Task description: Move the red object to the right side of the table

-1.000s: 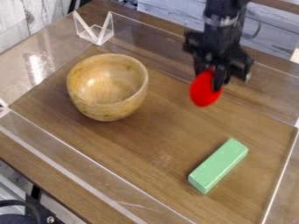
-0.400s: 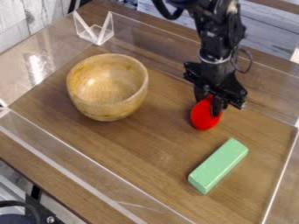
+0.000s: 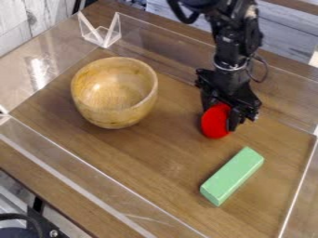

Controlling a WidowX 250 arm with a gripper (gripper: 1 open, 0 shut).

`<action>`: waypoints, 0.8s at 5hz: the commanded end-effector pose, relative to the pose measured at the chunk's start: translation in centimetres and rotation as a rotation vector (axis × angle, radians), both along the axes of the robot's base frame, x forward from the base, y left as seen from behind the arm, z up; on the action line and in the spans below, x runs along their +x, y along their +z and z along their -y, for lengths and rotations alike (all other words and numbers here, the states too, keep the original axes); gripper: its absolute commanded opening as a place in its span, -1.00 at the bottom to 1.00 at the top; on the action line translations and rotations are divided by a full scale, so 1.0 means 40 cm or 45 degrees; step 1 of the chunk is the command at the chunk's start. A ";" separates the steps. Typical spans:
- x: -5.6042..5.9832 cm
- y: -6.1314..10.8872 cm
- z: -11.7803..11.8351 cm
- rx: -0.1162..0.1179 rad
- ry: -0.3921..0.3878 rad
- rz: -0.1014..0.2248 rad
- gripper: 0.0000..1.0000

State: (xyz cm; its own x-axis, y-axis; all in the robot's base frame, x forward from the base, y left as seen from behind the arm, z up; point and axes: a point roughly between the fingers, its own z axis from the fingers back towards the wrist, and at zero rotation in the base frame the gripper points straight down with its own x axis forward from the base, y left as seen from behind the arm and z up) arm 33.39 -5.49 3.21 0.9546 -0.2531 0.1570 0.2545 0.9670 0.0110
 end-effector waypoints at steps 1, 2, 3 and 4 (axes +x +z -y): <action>0.026 0.046 0.008 0.023 -0.029 0.051 -1.00; 0.032 0.041 0.005 0.026 -0.034 0.046 1.00; 0.046 0.067 0.022 0.040 -0.044 0.057 -1.00; 0.065 0.075 0.056 0.041 -0.063 0.073 -1.00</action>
State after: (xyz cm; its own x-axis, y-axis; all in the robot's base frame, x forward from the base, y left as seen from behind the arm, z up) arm 34.99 -7.46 4.41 0.9399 -0.3105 0.1418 0.3063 0.9506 0.0512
